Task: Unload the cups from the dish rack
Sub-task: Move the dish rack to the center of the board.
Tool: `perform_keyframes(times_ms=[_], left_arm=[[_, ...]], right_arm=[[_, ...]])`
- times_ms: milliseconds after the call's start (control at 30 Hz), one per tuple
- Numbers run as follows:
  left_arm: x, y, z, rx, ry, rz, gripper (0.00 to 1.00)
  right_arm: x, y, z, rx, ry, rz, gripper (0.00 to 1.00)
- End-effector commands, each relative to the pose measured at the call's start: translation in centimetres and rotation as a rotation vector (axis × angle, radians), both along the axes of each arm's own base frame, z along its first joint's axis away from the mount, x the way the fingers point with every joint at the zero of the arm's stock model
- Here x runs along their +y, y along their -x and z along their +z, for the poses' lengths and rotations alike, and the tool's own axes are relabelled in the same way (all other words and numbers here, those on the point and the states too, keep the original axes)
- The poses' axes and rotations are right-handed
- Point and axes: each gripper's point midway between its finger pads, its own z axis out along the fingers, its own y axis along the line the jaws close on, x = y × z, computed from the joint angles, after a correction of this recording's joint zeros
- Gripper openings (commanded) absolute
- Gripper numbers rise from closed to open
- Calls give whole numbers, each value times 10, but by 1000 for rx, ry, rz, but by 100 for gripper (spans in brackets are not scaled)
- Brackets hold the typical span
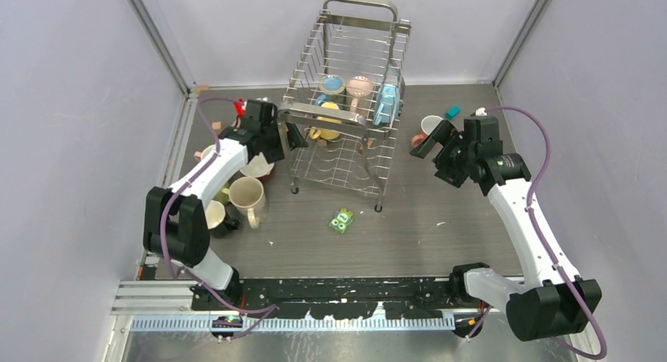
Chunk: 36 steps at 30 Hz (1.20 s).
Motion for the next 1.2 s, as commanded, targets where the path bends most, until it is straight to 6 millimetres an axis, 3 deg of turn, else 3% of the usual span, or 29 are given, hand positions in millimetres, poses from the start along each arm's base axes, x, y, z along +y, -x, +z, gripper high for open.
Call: perform_keyframes(times_ms=[0, 200, 733, 900, 1167], left_arm=[[-20, 1, 28, -112, 85, -20, 75], [-41, 25, 26, -117, 81, -62, 75], [-118, 90, 15, -122, 76, -180, 75], [-106, 75, 25, -176, -12, -214, 76], [-95, 13, 51, -352, -28, -343, 69]], right_arm=[[3, -11, 1, -30, -46, 26, 100], [3, -15, -13, -6, -51, 19, 100], [-3, -12, -27, 12, -23, 3, 100], [-17, -13, -29, 20, -36, -57, 100], [-42, -15, -27, 27, -62, -174, 100]])
